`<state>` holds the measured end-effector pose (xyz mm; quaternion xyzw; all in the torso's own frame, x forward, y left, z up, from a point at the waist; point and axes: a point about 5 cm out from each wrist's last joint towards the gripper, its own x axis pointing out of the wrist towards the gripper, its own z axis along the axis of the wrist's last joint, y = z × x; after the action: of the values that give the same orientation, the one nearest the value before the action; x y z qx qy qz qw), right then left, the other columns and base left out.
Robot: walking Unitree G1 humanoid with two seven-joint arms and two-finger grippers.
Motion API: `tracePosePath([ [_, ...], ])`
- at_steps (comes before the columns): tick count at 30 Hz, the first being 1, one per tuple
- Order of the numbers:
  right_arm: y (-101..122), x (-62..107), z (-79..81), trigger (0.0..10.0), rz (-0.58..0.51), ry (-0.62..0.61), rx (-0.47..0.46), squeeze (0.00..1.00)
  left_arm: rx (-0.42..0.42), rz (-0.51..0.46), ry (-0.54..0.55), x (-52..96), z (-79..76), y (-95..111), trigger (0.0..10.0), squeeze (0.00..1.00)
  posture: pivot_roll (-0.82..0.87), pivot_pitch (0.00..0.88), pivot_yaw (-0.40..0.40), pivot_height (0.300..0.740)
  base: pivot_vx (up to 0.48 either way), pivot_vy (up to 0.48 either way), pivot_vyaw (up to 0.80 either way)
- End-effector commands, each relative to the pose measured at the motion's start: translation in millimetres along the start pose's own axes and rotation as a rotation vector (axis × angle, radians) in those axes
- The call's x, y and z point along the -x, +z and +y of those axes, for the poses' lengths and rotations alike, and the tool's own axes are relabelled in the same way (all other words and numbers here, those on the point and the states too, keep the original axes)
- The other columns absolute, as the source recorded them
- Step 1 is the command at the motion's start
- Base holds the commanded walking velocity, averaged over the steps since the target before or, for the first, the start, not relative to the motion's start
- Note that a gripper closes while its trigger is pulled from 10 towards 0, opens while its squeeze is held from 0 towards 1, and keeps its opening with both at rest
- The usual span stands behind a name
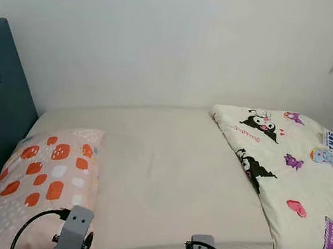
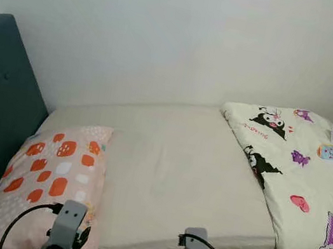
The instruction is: Clean up the room
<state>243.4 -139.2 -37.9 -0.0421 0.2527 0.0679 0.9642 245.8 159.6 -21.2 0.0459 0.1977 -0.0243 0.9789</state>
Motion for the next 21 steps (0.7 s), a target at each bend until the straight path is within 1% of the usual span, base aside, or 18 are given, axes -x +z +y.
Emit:
tracePosePath([
  [1,-2,0.7,3.2,10.0,0.002,0.009,0.003,0.00,-0.011,0.015,0.011,2.2,6.6,-4,10.0,0.00,-0.02,0.096,0.037,0.740,0.000,0.000,0.00],
  [2,-2,0.7,3.2,10.0,0.002,0.009,0.003,0.00,-0.011,0.015,0.011,2.2,6.6,-4,10.0,0.00,-0.02,0.096,0.037,0.740,0.000,0.000,0.00],
  [5,-4,2.4,-7.7,10.0,0.014,-0.043,-0.007,0.00,-0.023,0.016,-0.026,-2.3,-2.6,-1,10.0,0.00,-0.03,0.088,0.048,0.740,0.000,0.000,0.00],
  [7,-4,2.4,-7.5,10.0,0.006,-0.048,0.006,0.00,-0.017,0.010,-0.032,-4.4,-5.4,2,10.0,0.00,-0.03,0.081,0.054,0.740,0.000,0.000,0.00],
  [11,-3,2.5,-9.6,10.0,0.005,-0.056,-0.003,0.00,-0.022,0.012,-0.051,-3.2,-9.5,1,10.0,0.00,-0.03,0.077,0.055,0.740,0.000,0.000,0.00],
  [15,-4,3.2,-12.1,10.0,0.001,-0.063,0.007,0.00,-0.024,0.022,-0.051,-1.5,-6.9,-2,10.0,0.00,-0.03,0.079,0.042,0.740,0.000,0.000,0.00],
  [21,-8,6.0,-16.2,10.0,0.007,-0.081,-0.001,0.00,-0.025,0.016,-0.043,1.2,-3.0,-4,10.0,0.00,-0.03,0.076,0.046,0.740,0.000,0.000,0.00],
])
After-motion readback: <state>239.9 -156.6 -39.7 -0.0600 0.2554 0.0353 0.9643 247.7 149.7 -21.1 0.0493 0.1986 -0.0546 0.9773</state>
